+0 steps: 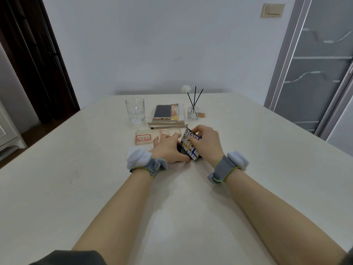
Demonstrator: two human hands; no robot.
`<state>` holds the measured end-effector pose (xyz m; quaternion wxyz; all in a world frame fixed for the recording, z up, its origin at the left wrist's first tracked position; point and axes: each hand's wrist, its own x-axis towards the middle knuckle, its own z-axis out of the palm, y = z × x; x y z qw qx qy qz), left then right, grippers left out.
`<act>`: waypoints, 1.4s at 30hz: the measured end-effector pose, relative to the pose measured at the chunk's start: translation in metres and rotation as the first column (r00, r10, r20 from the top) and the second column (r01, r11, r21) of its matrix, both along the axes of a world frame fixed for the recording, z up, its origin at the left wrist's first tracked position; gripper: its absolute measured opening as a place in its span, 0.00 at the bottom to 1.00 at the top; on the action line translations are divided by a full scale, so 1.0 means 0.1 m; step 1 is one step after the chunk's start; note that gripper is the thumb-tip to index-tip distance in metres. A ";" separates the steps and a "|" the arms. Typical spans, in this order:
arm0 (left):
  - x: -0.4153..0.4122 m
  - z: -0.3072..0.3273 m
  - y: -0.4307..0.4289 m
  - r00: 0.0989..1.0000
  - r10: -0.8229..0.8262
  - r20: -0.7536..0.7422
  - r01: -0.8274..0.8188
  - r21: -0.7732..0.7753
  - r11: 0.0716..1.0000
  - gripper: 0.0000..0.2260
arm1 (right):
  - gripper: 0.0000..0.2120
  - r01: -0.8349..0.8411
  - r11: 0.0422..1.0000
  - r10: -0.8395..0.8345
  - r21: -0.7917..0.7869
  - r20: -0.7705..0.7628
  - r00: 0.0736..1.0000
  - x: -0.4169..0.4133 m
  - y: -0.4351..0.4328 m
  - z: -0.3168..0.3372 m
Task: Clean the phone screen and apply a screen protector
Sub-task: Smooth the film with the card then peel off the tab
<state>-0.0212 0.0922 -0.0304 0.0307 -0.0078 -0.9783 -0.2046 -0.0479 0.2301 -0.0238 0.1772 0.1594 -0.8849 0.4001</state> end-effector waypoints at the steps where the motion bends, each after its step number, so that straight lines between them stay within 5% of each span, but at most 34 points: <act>1: 0.00 0.00 0.00 1.000 0.001 0.004 -0.002 0.006 1.000 0.40 | 0.08 0.024 0.999 -0.024 0.030 -0.007 1.000 -0.01 0.02 -0.01; 9: 0.03 0.01 -0.02 1.000 0.003 -0.008 -0.002 0.050 0.999 0.39 | 0.08 0.248 0.967 -0.246 0.052 -0.031 0.969 -0.13 0.32 0.02; 17: 0.03 0.02 -0.03 1.000 -0.004 -0.006 0.004 0.030 1.000 0.41 | 0.08 0.048 0.996 -0.045 0.071 -0.045 0.998 -0.01 0.00 0.00; 25: 0.02 0.02 -0.03 1.000 -0.006 0.001 0.006 0.058 0.998 0.40 | 0.09 0.297 0.951 -0.296 0.085 -0.031 0.955 -0.13 0.34 0.02; 32: 0.02 0.01 -0.03 1.000 -0.002 -0.012 0.003 0.041 0.999 0.41 | 0.09 0.031 0.998 -0.030 0.061 -0.024 0.999 0.01 0.00 0.02; 42: 0.03 0.03 -0.01 1.000 -0.001 0.008 0.001 0.053 0.999 0.40 | 0.09 0.353 0.930 -0.355 0.098 -0.002 0.935 -0.20 0.50 0.00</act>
